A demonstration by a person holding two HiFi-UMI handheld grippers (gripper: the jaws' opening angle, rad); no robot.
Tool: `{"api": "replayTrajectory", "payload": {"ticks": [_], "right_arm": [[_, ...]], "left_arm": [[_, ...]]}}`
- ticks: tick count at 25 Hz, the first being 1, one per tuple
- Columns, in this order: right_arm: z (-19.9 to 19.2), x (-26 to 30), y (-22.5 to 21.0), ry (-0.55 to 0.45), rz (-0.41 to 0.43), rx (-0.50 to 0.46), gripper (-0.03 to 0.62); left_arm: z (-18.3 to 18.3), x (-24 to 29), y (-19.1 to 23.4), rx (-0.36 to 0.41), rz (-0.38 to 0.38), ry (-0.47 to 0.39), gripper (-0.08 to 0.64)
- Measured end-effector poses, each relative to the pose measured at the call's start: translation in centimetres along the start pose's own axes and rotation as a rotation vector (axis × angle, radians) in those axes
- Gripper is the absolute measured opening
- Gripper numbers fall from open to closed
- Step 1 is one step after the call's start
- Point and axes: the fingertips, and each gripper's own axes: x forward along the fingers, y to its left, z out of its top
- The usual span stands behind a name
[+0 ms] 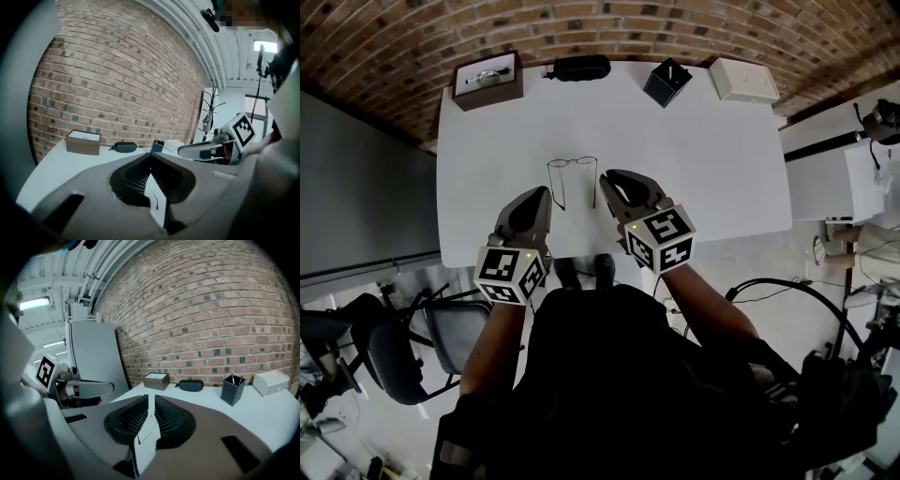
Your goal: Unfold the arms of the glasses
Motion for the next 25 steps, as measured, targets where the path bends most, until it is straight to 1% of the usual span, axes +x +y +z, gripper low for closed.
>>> {"api": "replayTrajectory", "payload": {"ticks": [3, 6, 9, 12, 17, 19, 21, 23, 25], "right_arm": [[1.1, -1.2, 0.7, -0.017, 0.013, -0.022, 0.034], [1.6, -2.2, 1.1, -0.027, 0.017, -0.037, 0.026], [1.9, -2.8, 1.5, -0.036, 0.019, -0.042, 0.025], [2.4, -3.3, 1.4, -0.053, 0.0, -0.058, 0.023], [3.5, -3.9, 1.5, -0.079, -0.019, -0.102, 0.017], [4.1, -4.2, 1.6, -0.096, -0.023, -0.11, 0.014], [4.8, -4.5, 1.6, -0.112, -0.045, -0.129, 0.011], [5.4, -4.8, 1.6, -0.128, -0.057, -0.143, 0.011], [5.8, -5.0, 1.8, -0.144, -0.051, -0.133, 0.011]], "left_arm": [[1.2, -1.0, -0.8, -0.03, -0.013, -0.013, 0.011], [2.0, -2.0, -1.3, -0.027, -0.02, -0.022, 0.011], [2.7, -2.7, -1.9, -0.001, -0.025, -0.032, 0.011], [3.1, -3.2, -2.4, 0.032, -0.019, -0.029, 0.011], [3.9, -3.9, -2.1, 0.051, 0.011, -0.03, 0.011], [4.5, -4.3, -2.0, 0.089, 0.036, -0.042, 0.011], [5.3, -4.8, -2.2, 0.132, 0.052, -0.064, 0.011], [6.1, -5.2, -2.3, 0.132, 0.054, -0.089, 0.011], [6.6, -5.6, -2.2, 0.129, 0.062, -0.103, 0.011]]}}
